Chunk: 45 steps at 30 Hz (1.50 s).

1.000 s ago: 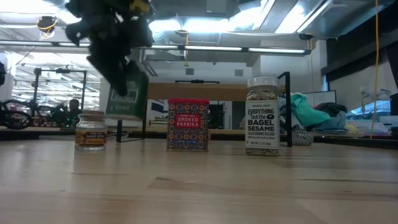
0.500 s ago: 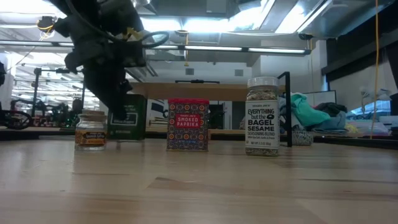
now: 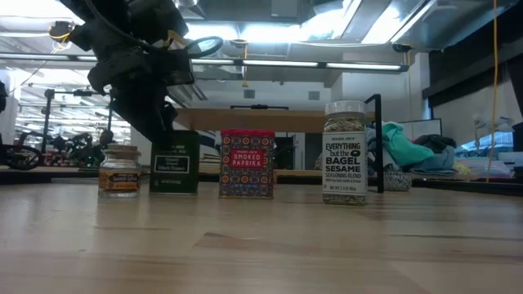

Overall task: Shelf spices
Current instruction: Remove the black seasoning can from the shelf, then put the black seasoning can on the shelf

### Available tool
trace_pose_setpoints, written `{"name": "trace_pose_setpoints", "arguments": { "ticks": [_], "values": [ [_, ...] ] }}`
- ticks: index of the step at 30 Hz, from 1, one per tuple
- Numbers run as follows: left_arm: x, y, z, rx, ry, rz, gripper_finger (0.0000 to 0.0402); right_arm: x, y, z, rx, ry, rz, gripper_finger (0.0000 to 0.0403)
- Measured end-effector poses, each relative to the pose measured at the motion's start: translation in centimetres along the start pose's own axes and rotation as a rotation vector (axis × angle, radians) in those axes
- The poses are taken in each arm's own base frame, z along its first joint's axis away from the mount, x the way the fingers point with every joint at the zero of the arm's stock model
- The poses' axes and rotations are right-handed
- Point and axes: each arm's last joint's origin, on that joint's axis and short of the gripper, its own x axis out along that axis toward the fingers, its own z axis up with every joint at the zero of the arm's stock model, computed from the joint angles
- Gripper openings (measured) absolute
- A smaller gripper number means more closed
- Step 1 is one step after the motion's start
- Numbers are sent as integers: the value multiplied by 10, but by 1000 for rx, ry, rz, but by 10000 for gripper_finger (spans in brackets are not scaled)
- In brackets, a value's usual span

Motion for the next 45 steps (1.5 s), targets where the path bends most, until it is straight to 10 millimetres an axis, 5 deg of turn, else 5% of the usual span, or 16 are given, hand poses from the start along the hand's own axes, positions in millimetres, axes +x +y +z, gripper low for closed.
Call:
{"name": "trace_pose_setpoints", "arguments": {
  "ticks": [8, 15, 24, 29, 33, 38, 45],
  "values": [
    [-9, -4, 16, -15, -26, -9, 260, 0, 0, 1, 6, -12, -2, 327],
    [-52, -12, 46, 110, -150, -7, 250, 1, 1, 3, 9, -24, 26, 327],
    [-152, -6, 40, 182, -471, 71, 248, -5, 10, 8, -22, -87, 95, 327],
    [-219, 3, 9, 138, -734, 133, 248, -26, 14, 10, -70, -165, 39, 327],
    [-253, 9, -21, 93, -898, 119, 248, -47, 13, 6, -75, -206, -9, 327],
    [-254, 13, -49, 57, -948, 100, 248, -85, 7, -5, -32, -288, -70, 327],
    [-221, 14, -61, 69, -893, 119, 248, -119, -9, -27, 60, -311, -153, 326]
  ]
}}
